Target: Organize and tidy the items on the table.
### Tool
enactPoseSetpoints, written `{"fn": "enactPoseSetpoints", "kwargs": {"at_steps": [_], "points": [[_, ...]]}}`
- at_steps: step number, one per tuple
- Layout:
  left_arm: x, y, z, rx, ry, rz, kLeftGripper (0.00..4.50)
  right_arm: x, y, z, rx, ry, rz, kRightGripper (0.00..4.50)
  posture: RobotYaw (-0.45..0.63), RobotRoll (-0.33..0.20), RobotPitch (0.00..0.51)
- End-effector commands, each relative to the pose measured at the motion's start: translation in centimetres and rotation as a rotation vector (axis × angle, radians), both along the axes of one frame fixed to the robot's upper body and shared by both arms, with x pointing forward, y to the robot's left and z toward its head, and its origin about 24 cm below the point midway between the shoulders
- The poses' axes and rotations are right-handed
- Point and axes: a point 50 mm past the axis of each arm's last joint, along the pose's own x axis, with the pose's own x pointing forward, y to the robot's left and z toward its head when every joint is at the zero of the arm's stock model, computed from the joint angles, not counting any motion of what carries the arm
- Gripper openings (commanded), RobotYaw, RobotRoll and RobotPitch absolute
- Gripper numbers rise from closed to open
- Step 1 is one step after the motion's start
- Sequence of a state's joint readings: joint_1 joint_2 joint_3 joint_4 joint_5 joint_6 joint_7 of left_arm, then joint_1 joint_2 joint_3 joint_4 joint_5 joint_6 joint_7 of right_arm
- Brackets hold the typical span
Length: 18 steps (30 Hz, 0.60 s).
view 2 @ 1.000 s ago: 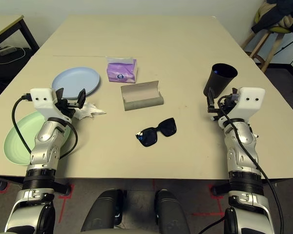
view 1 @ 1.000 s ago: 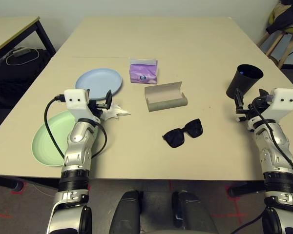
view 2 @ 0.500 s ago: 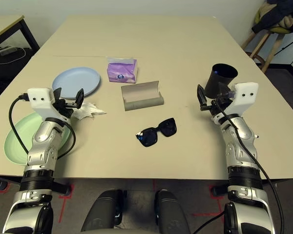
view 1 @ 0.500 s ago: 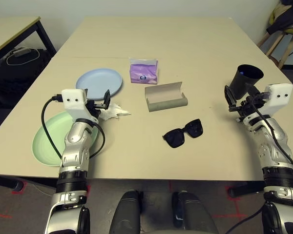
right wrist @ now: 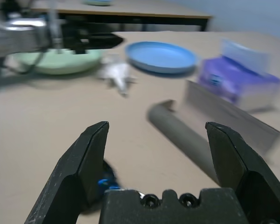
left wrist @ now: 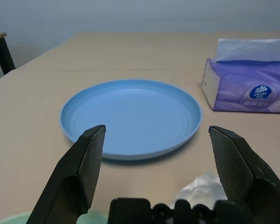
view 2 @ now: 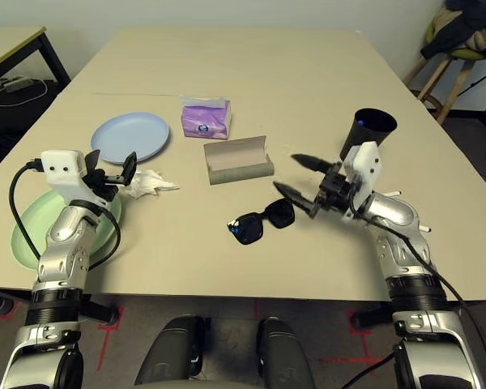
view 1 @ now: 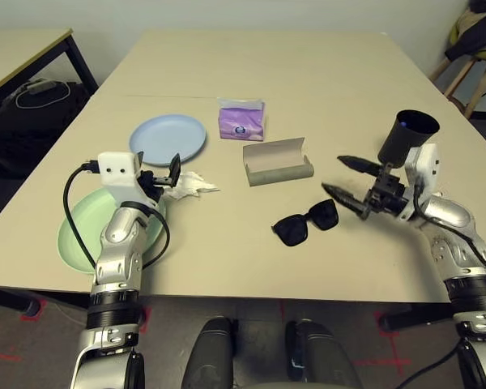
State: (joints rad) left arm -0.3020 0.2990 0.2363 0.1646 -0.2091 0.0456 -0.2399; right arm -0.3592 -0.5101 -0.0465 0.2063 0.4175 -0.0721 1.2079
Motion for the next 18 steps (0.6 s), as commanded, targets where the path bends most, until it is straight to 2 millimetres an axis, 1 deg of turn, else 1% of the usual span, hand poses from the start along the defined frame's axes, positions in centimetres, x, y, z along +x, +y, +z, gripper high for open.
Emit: {"fn": "enactPoseSetpoints", "kwargs": {"at_steps": [1, 6, 10, 12, 15, 18], "points": [[-0.2, 0.2, 0.0, -0.006, 0.023, -0.025, 4.48, -0.7, 0.5, 0.3, -0.06, 0.002, 0.107, 4.5, 0.15, 0.0, 0.068], [-0.1, -0.1, 0.0, -0.038, 0.075, -0.071, 4.48, -1.1, 1.0, 0.4, -0.132, -0.011, 0.187, 4.5, 0.15, 0.0, 0.069], [-0.1, 0.2, 0.6, -0.018, 0.119, -0.095, 4.48, -1.0, 1.0, 0.5, -0.165, -0.023, 0.205, 4.5, 0.16, 0.0, 0.07], [0.0, 0.9, 1.1, 0.011, 0.154, -0.073, 4.48, -0.8, 1.1, 0.6, -0.156, -0.023, 0.199, 4.5, 0.16, 0.0, 0.07], [0.3, 2.4, 2.5, -0.003, 0.199, -0.034, 4.48, -0.6, 1.1, 0.7, -0.14, -0.025, 0.182, 4.5, 0.16, 0.0, 0.069], [0.4, 4.9, 2.9, -0.013, 0.347, 0.057, 4.48, -0.7, 1.3, 0.4, -0.127, -0.023, 0.175, 4.5, 0.17, 0.0, 0.069]]}}
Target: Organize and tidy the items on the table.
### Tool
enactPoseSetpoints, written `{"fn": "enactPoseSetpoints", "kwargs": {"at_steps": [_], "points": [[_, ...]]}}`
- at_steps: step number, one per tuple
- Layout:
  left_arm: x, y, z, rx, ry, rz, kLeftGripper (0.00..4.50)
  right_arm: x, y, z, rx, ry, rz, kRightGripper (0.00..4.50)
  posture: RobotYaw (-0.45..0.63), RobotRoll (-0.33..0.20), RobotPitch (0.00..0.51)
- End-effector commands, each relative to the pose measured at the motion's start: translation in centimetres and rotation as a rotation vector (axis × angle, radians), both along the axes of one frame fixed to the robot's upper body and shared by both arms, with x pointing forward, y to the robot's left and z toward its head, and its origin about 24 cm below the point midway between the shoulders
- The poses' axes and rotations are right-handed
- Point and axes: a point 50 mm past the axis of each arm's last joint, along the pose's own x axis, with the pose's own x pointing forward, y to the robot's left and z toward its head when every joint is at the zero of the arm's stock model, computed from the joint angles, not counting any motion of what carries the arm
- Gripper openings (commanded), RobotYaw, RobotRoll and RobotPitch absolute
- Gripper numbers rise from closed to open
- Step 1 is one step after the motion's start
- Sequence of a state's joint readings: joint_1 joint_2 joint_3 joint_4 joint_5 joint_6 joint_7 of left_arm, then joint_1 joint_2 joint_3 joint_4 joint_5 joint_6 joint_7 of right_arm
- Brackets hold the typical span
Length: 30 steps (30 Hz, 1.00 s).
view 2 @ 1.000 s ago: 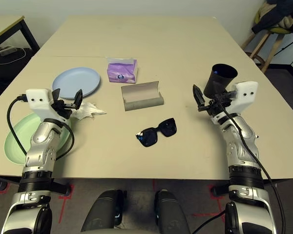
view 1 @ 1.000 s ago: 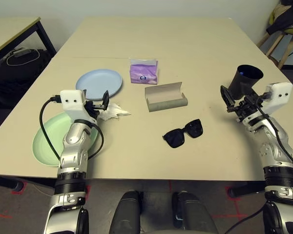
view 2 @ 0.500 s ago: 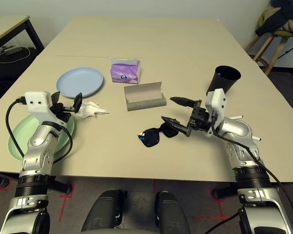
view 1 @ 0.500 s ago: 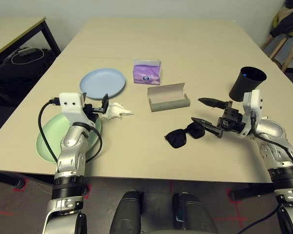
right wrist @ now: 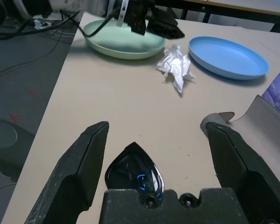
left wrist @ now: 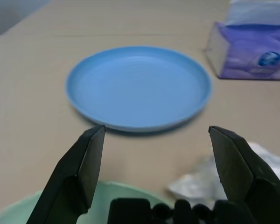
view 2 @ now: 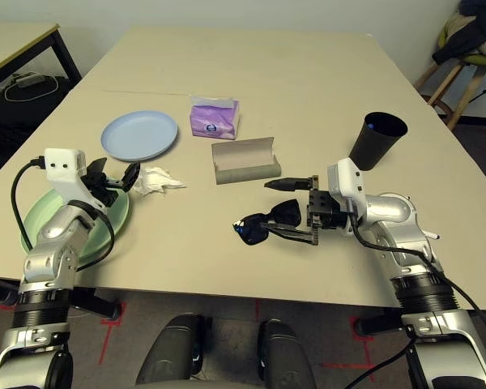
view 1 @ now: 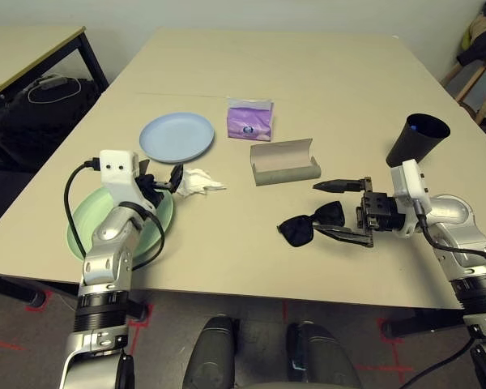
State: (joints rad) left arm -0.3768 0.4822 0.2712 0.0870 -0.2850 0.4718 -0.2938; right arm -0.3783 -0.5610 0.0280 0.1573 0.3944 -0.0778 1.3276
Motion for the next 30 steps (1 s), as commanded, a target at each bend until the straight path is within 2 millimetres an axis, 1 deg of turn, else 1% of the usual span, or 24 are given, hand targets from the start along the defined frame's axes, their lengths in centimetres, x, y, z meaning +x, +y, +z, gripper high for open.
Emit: {"fn": "enactPoseSetpoints", "kwargs": {"at_steps": [1, 5, 7, 13, 17, 23, 27, 29, 30], "points": [[-0.2, 2.5, 0.4, -0.035, 0.154, 0.094, 4.48, -0.1, 0.1, -0.2, 0.01, -0.001, -0.009, 4.5, 0.17, 0.0, 0.069], [-0.4, 4.7, 1.3, -0.08, 0.231, 0.185, 4.48, -0.1, 0.3, -0.5, 0.023, 0.0, -0.019, 4.5, 0.17, 0.0, 0.07], [-0.5, 5.4, 1.5, -0.083, 0.276, 0.21, 4.48, -0.1, 0.4, -0.6, 0.028, 0.0, -0.025, 4.5, 0.17, 0.0, 0.07], [-1.4, 7.6, 2.3, -0.034, 0.418, 0.202, 4.48, 0.0, 0.5, -0.8, 0.032, 0.001, -0.034, 4.5, 0.17, 0.0, 0.07], [-2.5, 9.2, 2.8, -0.004, 0.504, 0.184, 4.48, 0.0, 0.6, -0.9, 0.035, 0.002, -0.037, 4.5, 0.17, 0.0, 0.071], [-4.2, 11.2, 2.7, 0.0, 0.61, 0.181, 4.48, 0.0, 0.8, -1.0, 0.046, 0.001, -0.04, 4.5, 0.17, 0.0, 0.07], [-5.0, 12.0, 2.1, -0.008, 0.655, 0.186, 4.48, -0.1, 1.1, -1.0, 0.052, -0.001, -0.04, 4.5, 0.17, 0.0, 0.07], [-5.4, 12.1, 1.6, -0.014, 0.681, 0.185, 4.11, -0.1, 1.2, -0.9, 0.054, -0.004, -0.04, 4.5, 0.17, 0.0, 0.07], [-5.6, 12.1, 1.4, -0.016, 0.694, 0.183, 3.81, 0.0, 1.2, -0.8, 0.054, -0.005, -0.041, 4.5, 0.17, 0.0, 0.07]]}}
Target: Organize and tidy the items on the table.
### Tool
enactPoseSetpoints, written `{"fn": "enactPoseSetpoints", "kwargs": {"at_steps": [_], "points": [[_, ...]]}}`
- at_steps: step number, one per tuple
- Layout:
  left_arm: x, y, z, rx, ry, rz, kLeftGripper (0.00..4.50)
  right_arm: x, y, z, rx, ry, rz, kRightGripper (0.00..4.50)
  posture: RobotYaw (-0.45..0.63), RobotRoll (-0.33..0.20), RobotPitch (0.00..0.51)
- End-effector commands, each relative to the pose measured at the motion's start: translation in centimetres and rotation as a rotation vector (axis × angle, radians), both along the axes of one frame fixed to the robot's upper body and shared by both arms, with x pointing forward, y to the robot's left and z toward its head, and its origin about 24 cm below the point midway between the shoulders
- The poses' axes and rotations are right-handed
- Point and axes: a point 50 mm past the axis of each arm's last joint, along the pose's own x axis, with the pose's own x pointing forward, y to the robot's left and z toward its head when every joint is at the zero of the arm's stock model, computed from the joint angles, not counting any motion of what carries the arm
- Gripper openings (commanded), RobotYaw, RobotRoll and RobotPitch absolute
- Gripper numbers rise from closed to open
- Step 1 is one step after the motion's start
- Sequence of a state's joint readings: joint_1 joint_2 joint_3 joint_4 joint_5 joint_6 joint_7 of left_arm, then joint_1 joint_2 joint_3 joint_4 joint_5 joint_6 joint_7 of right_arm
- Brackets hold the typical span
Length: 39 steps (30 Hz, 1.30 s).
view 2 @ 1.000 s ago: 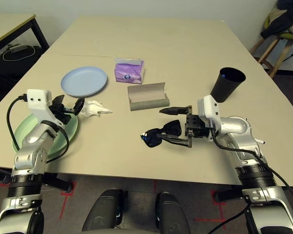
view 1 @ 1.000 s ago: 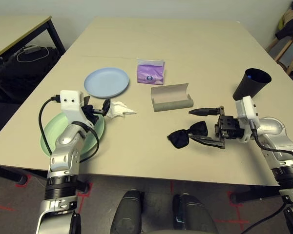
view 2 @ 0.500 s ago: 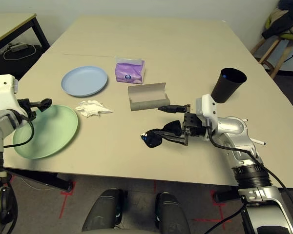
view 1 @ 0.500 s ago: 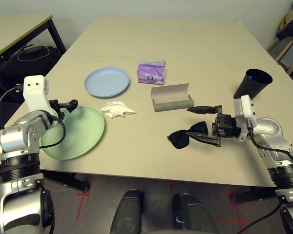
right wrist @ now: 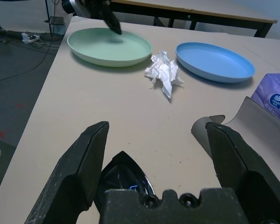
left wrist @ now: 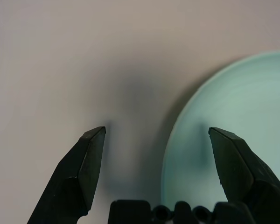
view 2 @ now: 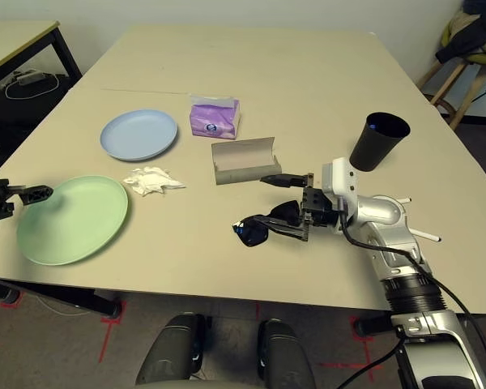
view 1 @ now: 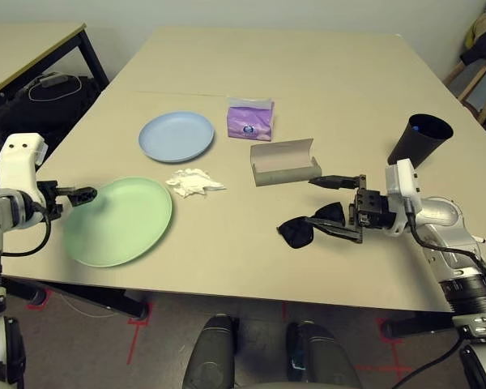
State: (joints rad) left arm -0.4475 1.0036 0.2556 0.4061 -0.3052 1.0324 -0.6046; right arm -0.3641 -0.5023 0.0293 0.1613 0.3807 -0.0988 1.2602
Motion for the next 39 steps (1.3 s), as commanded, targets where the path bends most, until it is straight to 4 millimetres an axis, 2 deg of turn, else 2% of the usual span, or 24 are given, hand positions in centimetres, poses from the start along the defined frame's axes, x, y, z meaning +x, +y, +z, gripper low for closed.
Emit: {"fn": "enactPoseSetpoints", "kwargs": {"at_steps": [1, 6, 10, 20, 28, 39], "points": [[-0.9, 0.4, -0.8, 0.0, 0.069, 0.001, 3.5, -0.2, 0.3, 0.0, -0.006, 0.0, 0.007, 4.5, 0.17, 0.0, 0.07], [-2.0, 0.3, -2.3, -0.022, 0.132, -0.007, 1.53, -0.1, 0.4, 0.2, -0.004, -0.007, 0.003, 4.5, 0.17, 0.0, 0.071], [-2.2, 0.3, -2.5, -0.024, 0.129, 0.0, 0.05, 0.0, 0.4, 0.2, -0.005, -0.009, 0.001, 4.5, 0.17, 0.0, 0.068], [-2.0, 0.2, -1.9, -0.037, 0.101, 0.002, 0.02, 0.2, 0.4, 0.3, -0.007, -0.013, -0.004, 4.5, 0.17, 0.0, 0.063], [-1.4, -0.3, -0.8, -0.118, 0.048, 0.047, 0.02, 0.2, 0.5, 0.4, -0.007, -0.017, -0.006, 4.5, 0.17, 0.0, 0.063], [-2.4, -0.2, 0.8, -0.219, 0.002, 0.121, 0.02, 0.3, 0.6, 0.2, 0.003, -0.013, -0.012, 4.5, 0.17, 0.0, 0.064]]}}
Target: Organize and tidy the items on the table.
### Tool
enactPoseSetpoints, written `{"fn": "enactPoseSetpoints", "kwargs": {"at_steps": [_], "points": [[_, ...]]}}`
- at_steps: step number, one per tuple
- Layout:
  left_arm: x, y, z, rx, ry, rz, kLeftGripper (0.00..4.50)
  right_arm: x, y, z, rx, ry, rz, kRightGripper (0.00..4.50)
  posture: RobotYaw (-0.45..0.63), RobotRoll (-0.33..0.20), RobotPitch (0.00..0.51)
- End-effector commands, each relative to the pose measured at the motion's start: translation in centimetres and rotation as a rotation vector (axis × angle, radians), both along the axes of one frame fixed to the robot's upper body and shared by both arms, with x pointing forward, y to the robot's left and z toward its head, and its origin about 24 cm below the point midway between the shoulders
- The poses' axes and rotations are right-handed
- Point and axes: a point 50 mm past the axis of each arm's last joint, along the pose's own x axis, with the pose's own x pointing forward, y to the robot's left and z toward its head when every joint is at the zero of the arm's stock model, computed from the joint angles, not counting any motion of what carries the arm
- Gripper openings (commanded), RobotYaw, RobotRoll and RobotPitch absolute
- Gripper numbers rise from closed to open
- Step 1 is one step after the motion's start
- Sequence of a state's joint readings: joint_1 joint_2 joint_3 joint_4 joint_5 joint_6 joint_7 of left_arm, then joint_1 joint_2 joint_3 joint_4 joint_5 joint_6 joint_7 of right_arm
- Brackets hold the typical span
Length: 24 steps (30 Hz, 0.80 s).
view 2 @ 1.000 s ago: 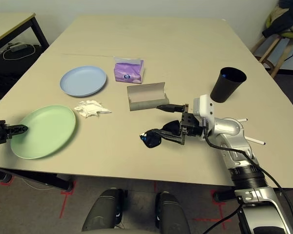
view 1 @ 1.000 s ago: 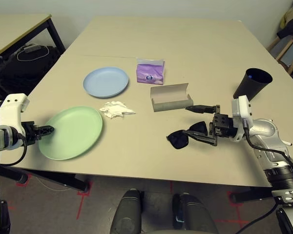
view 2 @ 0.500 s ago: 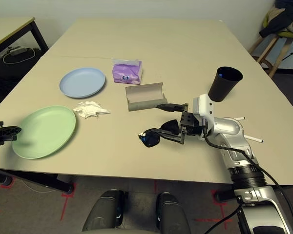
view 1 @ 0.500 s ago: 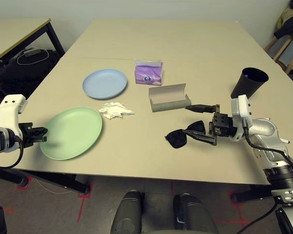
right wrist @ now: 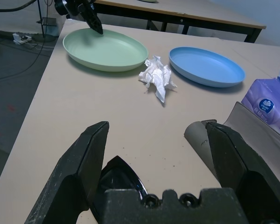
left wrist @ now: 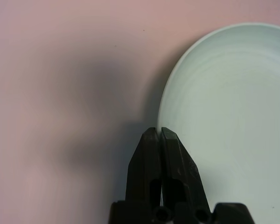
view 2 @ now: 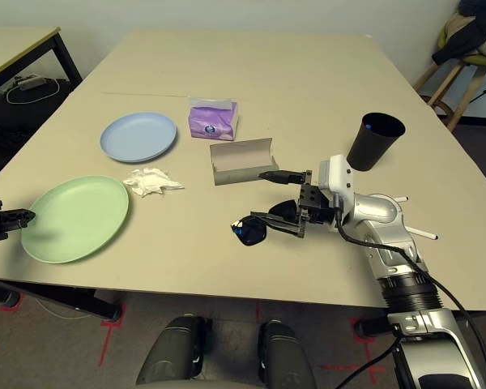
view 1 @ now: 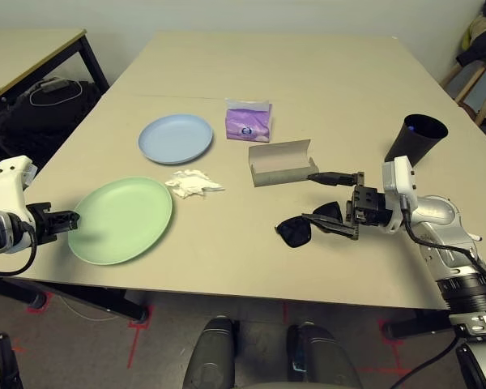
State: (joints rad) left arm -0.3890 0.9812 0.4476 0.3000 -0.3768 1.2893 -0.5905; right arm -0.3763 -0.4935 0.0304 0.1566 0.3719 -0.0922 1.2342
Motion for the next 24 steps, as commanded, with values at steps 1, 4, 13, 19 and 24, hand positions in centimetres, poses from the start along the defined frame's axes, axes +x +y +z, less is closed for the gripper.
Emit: {"fn": "enactPoseSetpoints", "kwargs": {"at_steps": [1, 4, 13, 19, 24], "points": [[-0.3, -0.2, 0.5, -0.015, -0.016, 0.022, 0.02, 0.0, 0.3, -0.1, -0.002, -0.002, 0.005, 4.5, 0.17, 0.0, 0.064], [-0.8, -0.1, 1.1, -0.016, -0.026, 0.034, 0.02, 0.1, 0.2, 0.0, 0.011, -0.001, -0.011, 4.5, 0.17, 0.0, 0.064], [-0.7, -0.2, 2.6, -0.064, -0.122, 0.081, 0.02, 0.1, 0.3, -0.1, 0.021, 0.001, -0.023, 4.5, 0.18, 0.0, 0.063], [0.3, -1.1, 2.9, -0.129, -0.181, 0.088, 0.02, 0.2, 0.2, 0.0, 0.024, -0.003, -0.038, 4.5, 0.18, 0.0, 0.06], [2.4, -2.4, 3.8, -0.177, -0.275, 0.088, 0.02, 0.8, 0.1, 0.4, 0.086, 0.014, -0.134, 4.5, 0.18, 0.0, 0.061]]}}
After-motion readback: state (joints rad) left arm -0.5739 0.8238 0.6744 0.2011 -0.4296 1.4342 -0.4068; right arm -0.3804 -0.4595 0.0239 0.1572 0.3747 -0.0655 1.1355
